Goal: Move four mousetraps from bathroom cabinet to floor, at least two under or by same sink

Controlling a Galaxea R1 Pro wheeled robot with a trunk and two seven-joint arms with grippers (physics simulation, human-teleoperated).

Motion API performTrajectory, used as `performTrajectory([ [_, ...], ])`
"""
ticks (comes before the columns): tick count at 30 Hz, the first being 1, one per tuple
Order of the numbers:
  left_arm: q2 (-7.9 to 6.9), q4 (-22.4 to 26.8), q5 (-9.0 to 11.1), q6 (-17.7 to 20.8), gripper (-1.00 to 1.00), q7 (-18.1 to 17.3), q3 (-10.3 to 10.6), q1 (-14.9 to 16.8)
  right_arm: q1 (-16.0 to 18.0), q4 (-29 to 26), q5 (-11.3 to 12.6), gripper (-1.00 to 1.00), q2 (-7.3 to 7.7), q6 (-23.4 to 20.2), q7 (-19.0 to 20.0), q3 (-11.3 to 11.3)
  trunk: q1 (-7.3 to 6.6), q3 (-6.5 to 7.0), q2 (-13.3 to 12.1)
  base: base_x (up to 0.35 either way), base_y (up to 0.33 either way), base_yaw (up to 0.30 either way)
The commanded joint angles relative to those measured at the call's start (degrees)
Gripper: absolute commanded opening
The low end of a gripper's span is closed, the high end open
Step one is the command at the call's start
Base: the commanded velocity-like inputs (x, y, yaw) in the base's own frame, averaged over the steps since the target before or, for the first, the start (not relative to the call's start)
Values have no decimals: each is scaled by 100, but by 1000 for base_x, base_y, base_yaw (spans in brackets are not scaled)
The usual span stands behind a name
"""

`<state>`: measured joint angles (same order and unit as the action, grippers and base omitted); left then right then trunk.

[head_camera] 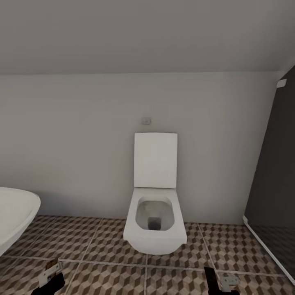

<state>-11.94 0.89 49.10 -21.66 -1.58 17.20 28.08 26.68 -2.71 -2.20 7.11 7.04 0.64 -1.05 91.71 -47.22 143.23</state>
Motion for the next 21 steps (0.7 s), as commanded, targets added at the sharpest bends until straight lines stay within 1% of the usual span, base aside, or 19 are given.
performTrajectory([
  [1, -1, -1, 37, -14, -100, 8, 46, 2, 4, 7, -8, -100, 1, 19, 10, -17, -1, -6, 3, 0, 3, -183],
  [4, -1, -1, 38, -14, -100, 8, 46, 4, 4, 7, 2, -100, 1, 18, 8, -21, -1, -6, 3, 0, 1, -166],
  [7, -1, -1, 38, -14, -100, 8, 46, 2, 4, 7, 5, -100, 1, 17, 7, -19, -1, -6, 3, 0, 1, -75],
  [17, -1, -1, 38, -14, -100, 8, 46, 0, 4, 7, -6, -100, 1, 17, 7, -17, -1, -6, 3, 0, -3, -11],
  [21, -1, -1, 38, -4, -100, 8, 46, 0, 4, 7, -7, -100, 1, 17, 7, -12, -1, -6, 3, 0, -140, -1],
])
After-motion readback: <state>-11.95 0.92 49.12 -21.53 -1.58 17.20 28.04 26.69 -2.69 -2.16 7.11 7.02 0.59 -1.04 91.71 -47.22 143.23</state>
